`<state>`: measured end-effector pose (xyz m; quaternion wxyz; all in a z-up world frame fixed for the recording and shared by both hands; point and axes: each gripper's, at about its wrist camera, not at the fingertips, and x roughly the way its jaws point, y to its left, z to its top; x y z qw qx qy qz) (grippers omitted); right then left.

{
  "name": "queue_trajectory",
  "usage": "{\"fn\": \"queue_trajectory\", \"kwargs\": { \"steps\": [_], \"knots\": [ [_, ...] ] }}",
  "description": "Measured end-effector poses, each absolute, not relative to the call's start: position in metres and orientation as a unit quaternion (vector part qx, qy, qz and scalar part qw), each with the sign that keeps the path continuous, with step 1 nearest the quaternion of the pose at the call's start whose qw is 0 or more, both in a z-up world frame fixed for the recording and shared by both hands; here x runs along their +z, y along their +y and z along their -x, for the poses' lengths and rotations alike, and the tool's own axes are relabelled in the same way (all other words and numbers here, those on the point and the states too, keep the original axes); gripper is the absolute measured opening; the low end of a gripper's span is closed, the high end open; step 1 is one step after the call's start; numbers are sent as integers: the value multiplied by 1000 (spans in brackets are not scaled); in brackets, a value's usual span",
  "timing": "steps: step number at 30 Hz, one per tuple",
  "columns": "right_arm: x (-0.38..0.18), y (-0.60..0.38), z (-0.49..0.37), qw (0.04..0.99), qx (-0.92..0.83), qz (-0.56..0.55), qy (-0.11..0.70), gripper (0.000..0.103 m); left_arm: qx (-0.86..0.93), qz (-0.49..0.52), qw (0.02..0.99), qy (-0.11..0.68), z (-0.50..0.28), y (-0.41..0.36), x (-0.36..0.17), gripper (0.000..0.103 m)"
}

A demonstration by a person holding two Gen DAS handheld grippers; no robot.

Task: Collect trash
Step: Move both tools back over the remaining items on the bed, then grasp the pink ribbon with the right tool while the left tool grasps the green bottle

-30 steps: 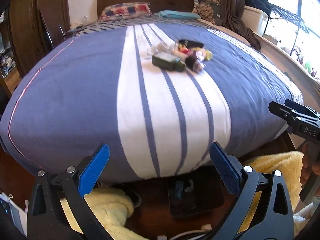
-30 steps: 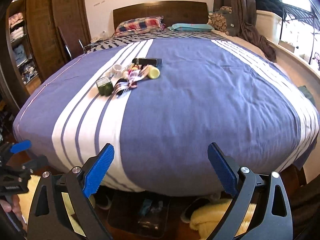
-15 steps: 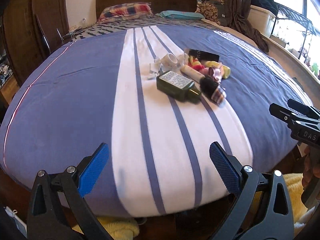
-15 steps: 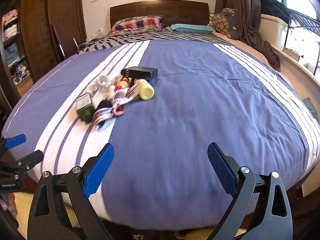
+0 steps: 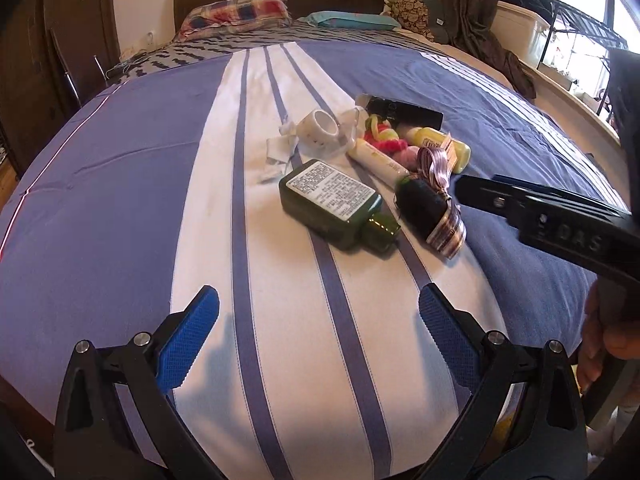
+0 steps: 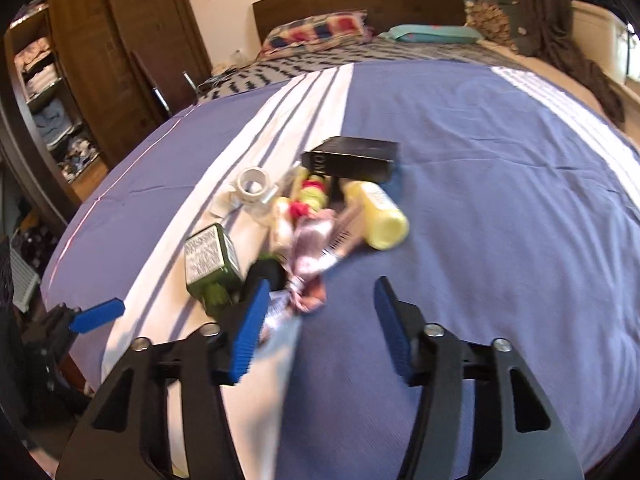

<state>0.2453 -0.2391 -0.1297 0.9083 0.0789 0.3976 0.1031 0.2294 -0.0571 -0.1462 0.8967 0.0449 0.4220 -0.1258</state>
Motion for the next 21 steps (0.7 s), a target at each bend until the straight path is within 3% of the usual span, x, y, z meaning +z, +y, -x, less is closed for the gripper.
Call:
{"fn": "queue_trajectory", "kwargs": {
  "steps": [9,11,16,21],
  "knots": [
    [-149,-231,-282,890,109,-96,431,30,-131,-36,896,422,-244,-59,-146,95],
    [-148,-231,-281,889,117,-97,431,17,-133,-37,896,421,-246,-61,-146,95],
    [-147,-227,-279,894,118,-74,425,10,-133,-35,896,423,-250,-63,-146,95],
    [-124,-239,-267,912,108,-67,391,9,-131,-35,897,421,-256,-67,-145,95]
  ]
}}
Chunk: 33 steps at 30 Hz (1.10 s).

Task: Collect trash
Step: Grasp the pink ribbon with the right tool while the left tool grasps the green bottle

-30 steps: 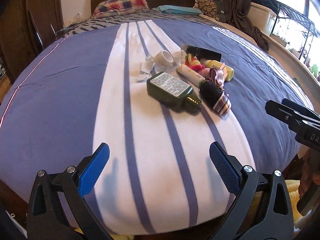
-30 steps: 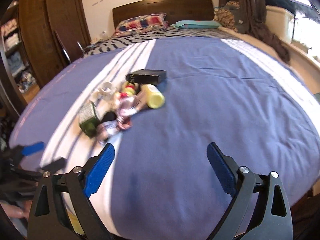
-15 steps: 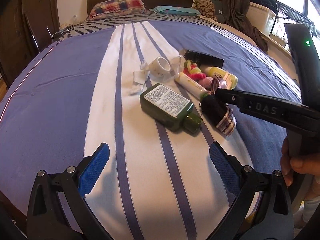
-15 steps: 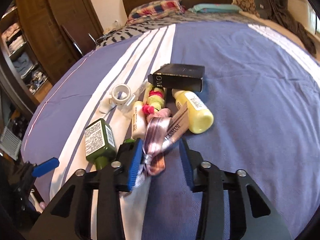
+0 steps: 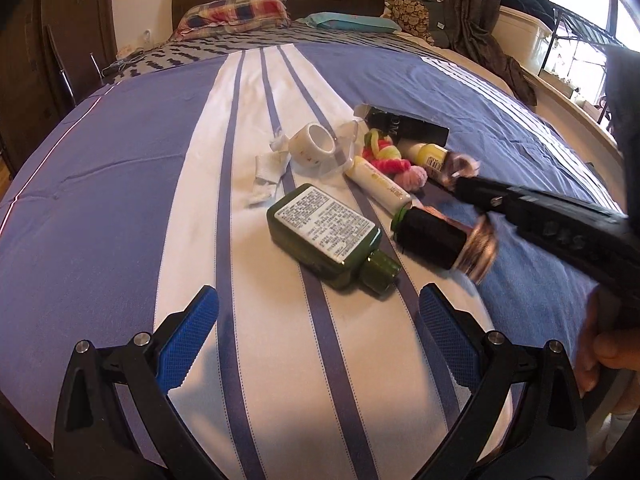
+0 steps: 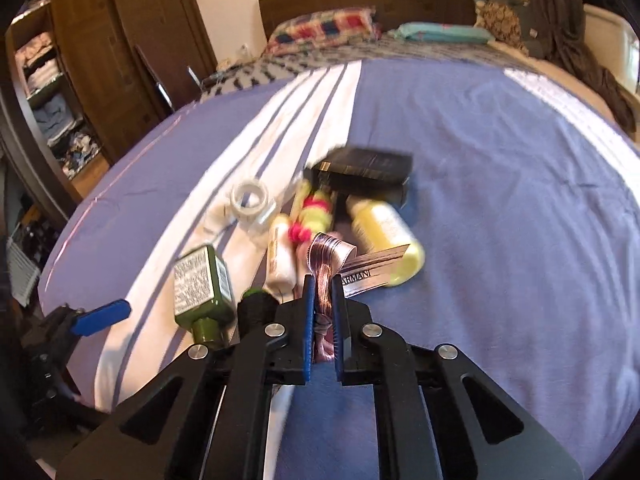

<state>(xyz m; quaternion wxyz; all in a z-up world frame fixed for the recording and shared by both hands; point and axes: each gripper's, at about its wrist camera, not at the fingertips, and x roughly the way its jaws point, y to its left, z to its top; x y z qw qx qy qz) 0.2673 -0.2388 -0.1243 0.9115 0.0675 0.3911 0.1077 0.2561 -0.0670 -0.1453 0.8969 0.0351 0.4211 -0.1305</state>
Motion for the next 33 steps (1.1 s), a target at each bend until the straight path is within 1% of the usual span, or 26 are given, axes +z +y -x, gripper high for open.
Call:
{"fn": "queue_trajectory", "kwargs": {
  "steps": [7,15,16,18,19,20,28,33],
  "knots": [
    [-91,-266,-260,929,91,-62,354,9,-117,-34,894,430,-281,-77,-151,95],
    [-83,-276,-260,933,93,-58,342,9,-88,-19,889,450,-318,-77,-160,95],
    [-85,-276,-260,933,94,-59,343,9,-87,-17,888,451,-321,-76,-161,93],
    [-90,-277,-260,931,96,-59,346,9,-83,-21,888,452,-325,-78,-162,85],
    [-92,-277,-260,930,97,-59,348,9,-85,-21,888,451,-325,-78,-161,75],
    [-94,-276,-260,930,99,-59,350,9,-89,-22,888,451,-324,-79,-160,68],
    [-96,-267,-242,930,104,-45,349,9,-93,-29,890,445,-301,-70,-155,67],
    [-84,-262,-224,934,105,-42,338,9,-94,-22,905,414,-270,-56,-128,67]
  ]
}}
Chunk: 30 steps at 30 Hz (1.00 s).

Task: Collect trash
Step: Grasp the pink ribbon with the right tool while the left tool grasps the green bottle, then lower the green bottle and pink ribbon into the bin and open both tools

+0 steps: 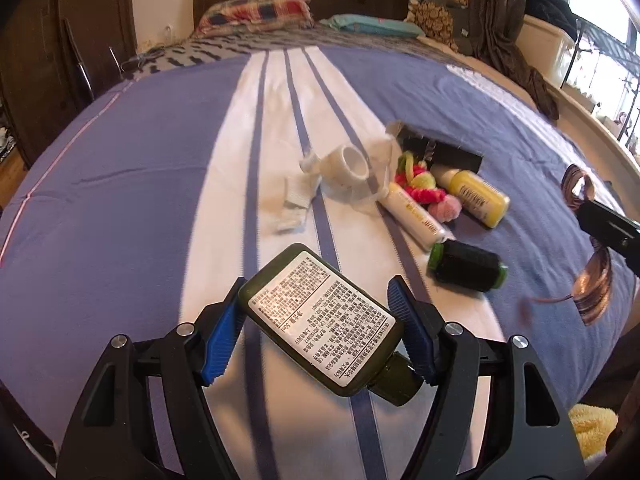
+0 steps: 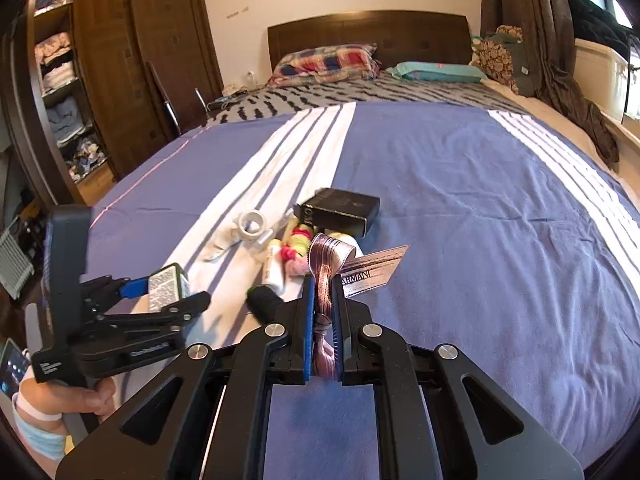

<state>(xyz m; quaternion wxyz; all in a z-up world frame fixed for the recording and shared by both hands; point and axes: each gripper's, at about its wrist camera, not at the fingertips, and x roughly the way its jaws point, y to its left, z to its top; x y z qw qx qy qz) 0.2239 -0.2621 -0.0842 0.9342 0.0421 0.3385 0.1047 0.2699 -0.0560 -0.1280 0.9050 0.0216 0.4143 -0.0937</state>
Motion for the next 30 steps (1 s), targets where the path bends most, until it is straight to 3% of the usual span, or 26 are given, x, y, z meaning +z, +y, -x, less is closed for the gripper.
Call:
{"fn": "queue_trajectory", "kwargs": {
  "steps": [8,15,23,30],
  "knots": [
    [-42,-255,-172,950,103,-38,292,9,-113,-23,930,349,-204,-51,-66,67],
    [-22,-251,-112,960,105,-43,257,9,-125,-15,940,317,-139,-51,-41,67],
    [-39,-250,-60,957,105,-52,266,9,-144,-6,936,322,-84,-50,-55,67],
    [-81,-249,-34,942,103,-56,314,9,-159,-10,918,364,-54,-52,-98,67]
  ]
}}
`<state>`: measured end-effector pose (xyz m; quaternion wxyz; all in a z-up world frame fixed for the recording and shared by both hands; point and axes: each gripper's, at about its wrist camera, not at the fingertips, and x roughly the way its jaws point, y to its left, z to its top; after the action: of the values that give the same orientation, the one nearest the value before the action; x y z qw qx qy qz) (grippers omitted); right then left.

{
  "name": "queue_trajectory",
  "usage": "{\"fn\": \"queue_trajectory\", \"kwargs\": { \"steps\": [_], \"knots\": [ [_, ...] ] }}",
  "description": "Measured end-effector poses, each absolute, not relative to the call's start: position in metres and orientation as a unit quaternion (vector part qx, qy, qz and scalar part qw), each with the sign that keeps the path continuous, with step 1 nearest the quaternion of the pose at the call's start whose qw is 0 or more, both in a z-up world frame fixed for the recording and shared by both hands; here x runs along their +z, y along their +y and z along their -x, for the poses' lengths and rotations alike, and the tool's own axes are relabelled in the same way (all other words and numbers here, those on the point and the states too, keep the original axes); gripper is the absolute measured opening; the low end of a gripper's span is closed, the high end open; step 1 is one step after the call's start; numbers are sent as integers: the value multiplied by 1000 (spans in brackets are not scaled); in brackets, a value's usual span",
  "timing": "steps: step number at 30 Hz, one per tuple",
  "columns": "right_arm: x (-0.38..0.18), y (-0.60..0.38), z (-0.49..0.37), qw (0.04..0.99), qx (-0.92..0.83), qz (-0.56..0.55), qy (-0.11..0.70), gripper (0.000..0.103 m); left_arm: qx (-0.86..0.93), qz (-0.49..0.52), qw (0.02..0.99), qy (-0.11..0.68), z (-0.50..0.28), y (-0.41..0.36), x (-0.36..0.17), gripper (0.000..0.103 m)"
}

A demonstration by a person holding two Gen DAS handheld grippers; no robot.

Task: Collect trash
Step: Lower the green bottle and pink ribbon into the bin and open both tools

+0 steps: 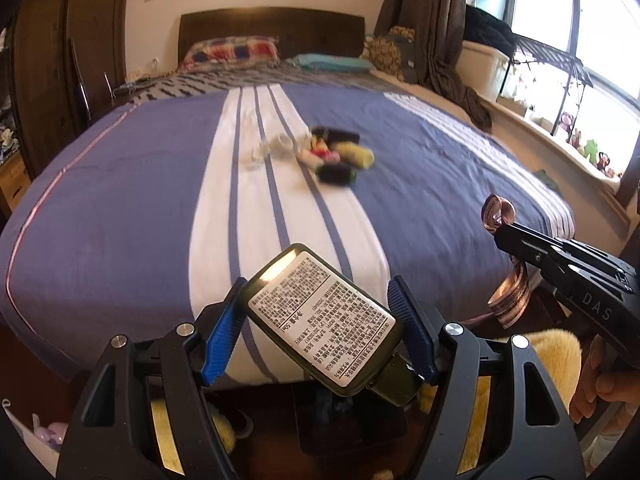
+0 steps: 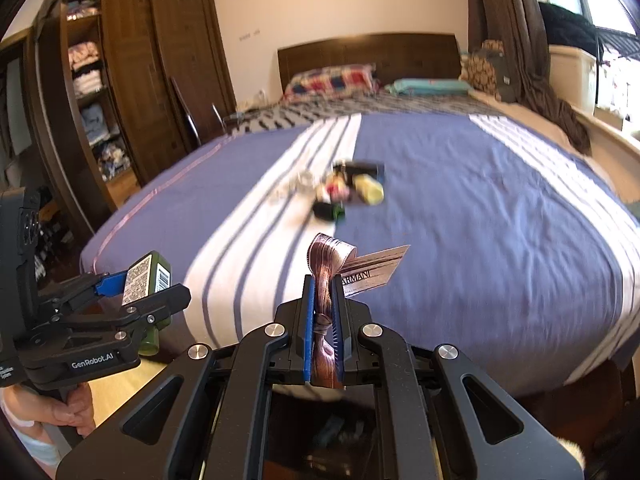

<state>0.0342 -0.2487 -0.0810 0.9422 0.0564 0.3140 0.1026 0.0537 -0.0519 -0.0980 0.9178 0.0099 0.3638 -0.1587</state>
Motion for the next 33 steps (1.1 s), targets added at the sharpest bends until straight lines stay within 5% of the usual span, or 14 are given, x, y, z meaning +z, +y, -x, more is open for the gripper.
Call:
{"fn": "queue_trajectory", "kwargs": {
  "steps": [33],
  "knots": [
    [-290,-234,-45,807,120,-92,571,9,-221,-27,777,589,-58,-75,-312,67]
  ]
}}
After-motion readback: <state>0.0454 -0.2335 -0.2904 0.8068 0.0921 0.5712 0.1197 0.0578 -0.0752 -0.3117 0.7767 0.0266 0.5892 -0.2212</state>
